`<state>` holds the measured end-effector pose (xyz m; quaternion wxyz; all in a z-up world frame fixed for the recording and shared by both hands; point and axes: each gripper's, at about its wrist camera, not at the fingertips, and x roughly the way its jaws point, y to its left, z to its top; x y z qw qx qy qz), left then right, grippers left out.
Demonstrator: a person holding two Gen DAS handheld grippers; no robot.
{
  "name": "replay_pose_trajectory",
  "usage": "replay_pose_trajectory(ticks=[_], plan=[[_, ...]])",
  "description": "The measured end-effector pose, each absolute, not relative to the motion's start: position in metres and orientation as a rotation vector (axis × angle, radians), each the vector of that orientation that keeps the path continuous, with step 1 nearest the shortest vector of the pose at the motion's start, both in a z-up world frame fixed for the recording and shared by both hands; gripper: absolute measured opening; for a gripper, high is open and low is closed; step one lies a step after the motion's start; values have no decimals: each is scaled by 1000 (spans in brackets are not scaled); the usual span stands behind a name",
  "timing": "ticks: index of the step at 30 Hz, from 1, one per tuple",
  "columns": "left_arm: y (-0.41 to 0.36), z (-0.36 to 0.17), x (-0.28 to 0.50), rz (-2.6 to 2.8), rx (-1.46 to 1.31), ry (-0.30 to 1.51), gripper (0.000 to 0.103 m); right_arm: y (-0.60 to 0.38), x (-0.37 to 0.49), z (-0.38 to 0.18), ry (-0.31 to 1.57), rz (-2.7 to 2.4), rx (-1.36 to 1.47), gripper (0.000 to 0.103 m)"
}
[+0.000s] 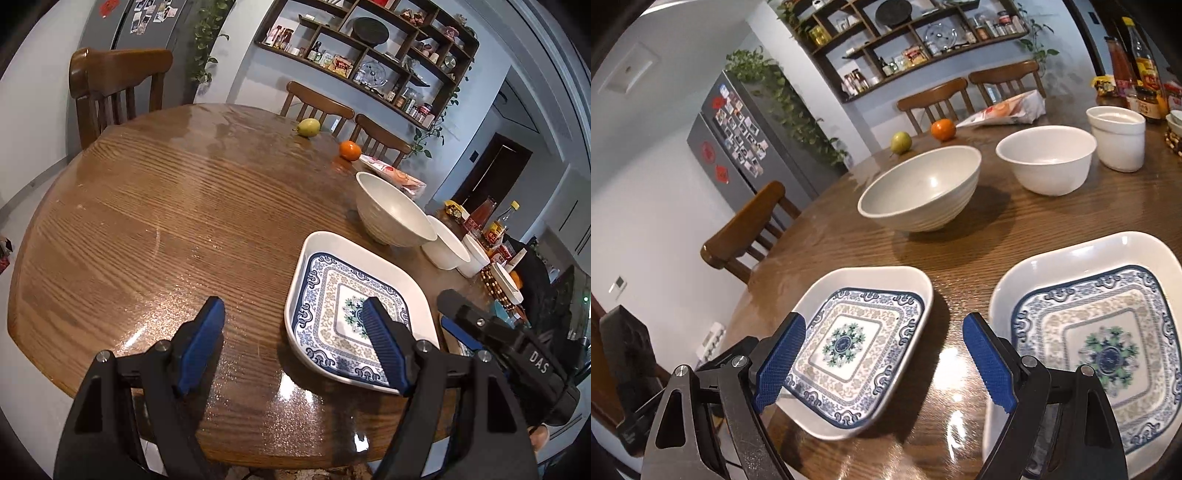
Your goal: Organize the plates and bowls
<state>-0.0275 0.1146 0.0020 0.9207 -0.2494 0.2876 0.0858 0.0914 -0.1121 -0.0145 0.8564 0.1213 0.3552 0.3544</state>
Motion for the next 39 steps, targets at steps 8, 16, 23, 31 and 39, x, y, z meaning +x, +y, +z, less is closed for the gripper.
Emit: replay_pose_trajectory(ticks=[8,16,23,31,39], plan=[[118,0,-23,147,-515,599,75,-100,95,-13,761,752,247,88],[120,-5,-17,117,-524,612,74,-83,96,-16,785,736,202,88],[119,-8,-13,90,-526,622,64,-76,98,-16,803,703,173,88],[119,-11,-12,65,-534,624,56,-66,101,-16,819,669,122,88],[113,-11,-10,-1,-541,637,52,-61,102,-17,824,656,102,88]])
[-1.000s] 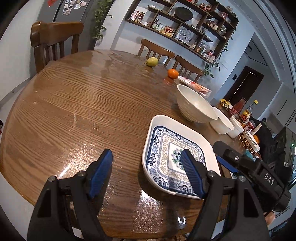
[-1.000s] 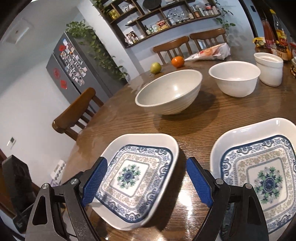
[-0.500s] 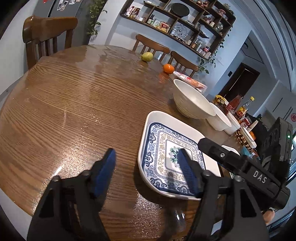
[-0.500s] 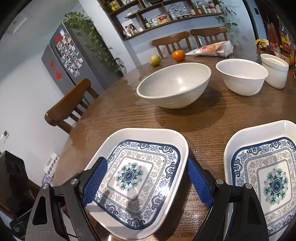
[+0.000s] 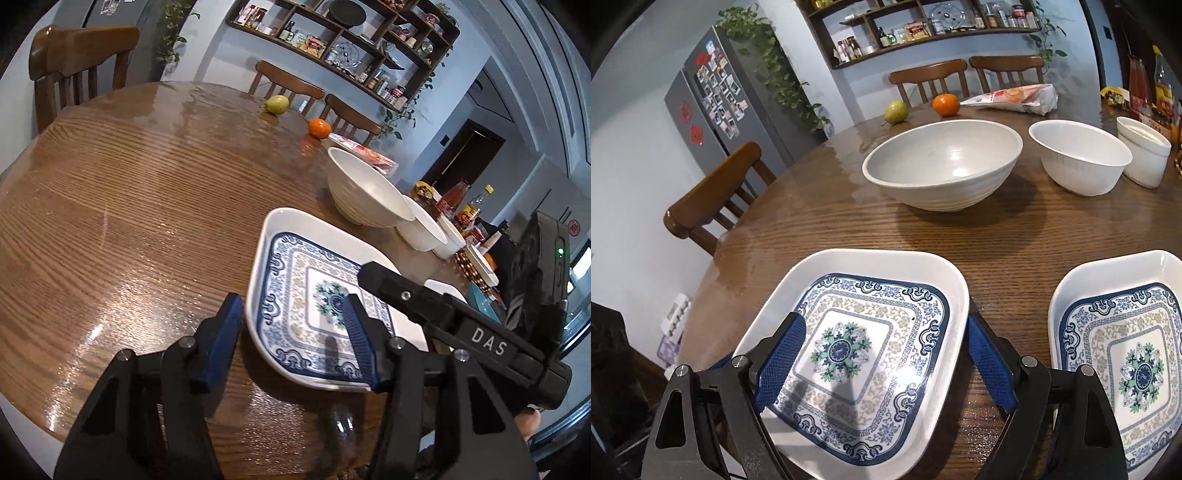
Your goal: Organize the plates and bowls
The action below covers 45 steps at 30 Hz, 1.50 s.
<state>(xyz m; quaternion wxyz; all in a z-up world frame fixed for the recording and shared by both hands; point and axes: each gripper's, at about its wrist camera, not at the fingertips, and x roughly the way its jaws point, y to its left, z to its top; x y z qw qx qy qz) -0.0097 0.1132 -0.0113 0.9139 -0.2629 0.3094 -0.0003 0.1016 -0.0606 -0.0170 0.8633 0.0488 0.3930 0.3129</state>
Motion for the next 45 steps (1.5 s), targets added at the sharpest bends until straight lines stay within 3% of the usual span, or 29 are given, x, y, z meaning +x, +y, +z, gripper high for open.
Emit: replay_pose_trajectory(ticks=[45], plan=[[69,24,-14,9,-448,613,52,-98,91,15,709,662,219,88]])
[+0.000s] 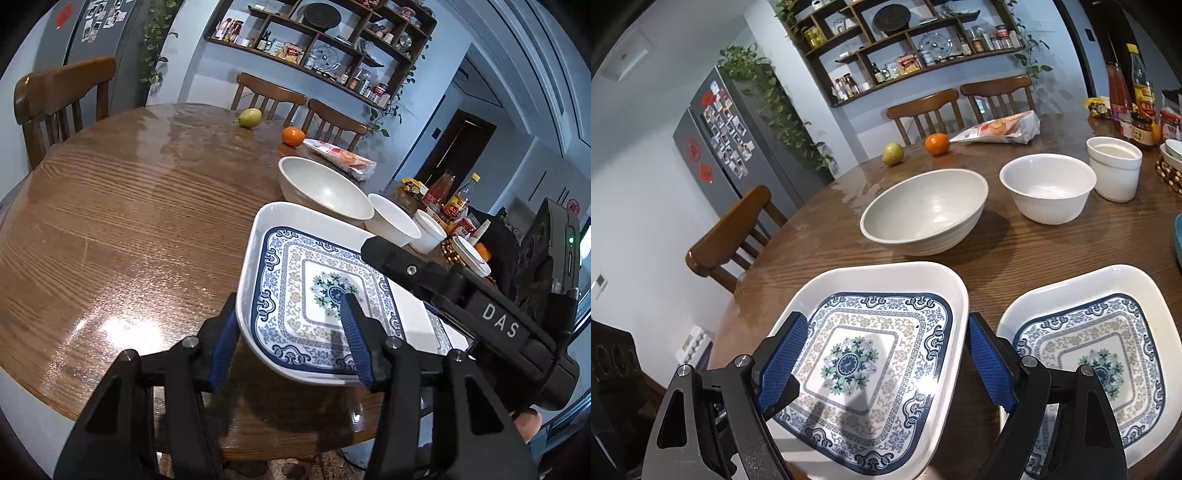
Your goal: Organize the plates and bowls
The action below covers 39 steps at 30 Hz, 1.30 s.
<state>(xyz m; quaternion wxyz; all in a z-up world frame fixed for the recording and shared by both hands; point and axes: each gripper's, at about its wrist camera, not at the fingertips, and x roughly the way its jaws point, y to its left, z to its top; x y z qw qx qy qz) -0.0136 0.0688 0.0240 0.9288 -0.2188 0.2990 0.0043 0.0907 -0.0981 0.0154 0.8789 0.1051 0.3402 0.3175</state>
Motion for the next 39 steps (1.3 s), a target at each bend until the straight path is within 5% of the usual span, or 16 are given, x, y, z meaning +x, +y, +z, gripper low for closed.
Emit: replay_pose_trajectory(ticks=[39], plan=[[-41,21,33,-215,-329,748,52,-204,111,14,678,461,310,88]])
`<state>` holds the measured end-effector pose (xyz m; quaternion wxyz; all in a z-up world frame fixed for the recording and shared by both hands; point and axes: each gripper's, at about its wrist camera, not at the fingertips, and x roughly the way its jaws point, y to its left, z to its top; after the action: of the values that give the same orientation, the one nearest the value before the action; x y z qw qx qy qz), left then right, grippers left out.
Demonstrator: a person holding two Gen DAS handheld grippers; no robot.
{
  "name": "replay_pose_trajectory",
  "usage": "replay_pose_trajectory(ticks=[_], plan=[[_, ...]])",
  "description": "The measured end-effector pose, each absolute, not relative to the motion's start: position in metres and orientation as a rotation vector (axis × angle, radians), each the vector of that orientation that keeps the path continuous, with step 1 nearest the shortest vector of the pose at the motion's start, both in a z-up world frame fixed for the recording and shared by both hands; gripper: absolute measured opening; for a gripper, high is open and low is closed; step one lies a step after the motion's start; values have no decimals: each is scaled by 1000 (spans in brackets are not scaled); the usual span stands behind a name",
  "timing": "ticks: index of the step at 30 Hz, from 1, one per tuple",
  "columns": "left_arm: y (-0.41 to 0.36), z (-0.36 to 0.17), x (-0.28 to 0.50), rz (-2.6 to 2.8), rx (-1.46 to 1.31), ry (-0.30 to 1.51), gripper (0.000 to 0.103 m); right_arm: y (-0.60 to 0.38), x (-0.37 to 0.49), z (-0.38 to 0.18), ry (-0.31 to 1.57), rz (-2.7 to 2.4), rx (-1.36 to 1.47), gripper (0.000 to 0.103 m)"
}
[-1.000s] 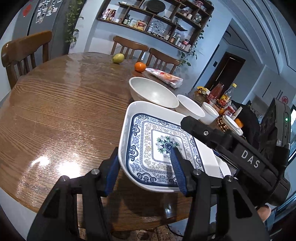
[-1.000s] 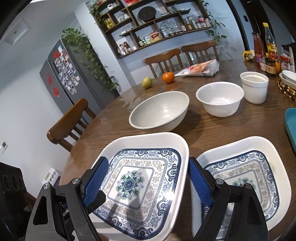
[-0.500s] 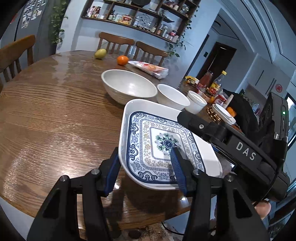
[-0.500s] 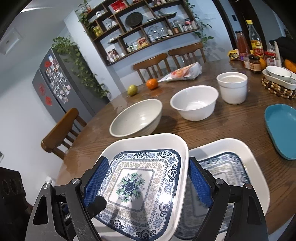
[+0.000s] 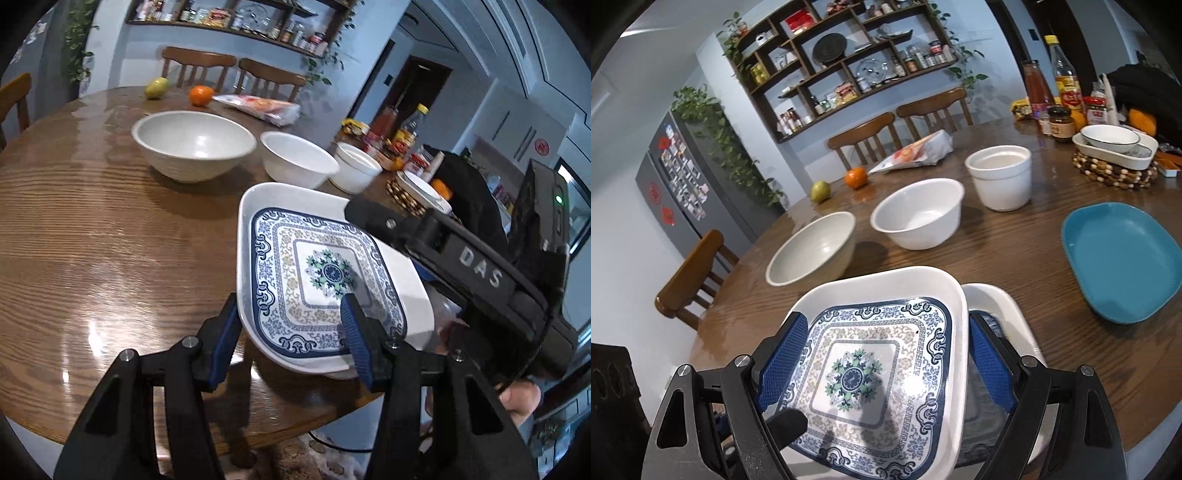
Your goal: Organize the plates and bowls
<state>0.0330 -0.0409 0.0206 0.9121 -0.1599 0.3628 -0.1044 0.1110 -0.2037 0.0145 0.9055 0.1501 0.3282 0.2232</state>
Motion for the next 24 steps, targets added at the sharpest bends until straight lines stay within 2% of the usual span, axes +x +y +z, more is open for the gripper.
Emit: replay_pose_trajectory(ticks=[16,24], plan=[[-73,11,42,-268,-263,812,53,-228,138,0,743,445,318,88],[-73,13,39,-313,-286,835,56,-232,142,-1,753,458,321,88]])
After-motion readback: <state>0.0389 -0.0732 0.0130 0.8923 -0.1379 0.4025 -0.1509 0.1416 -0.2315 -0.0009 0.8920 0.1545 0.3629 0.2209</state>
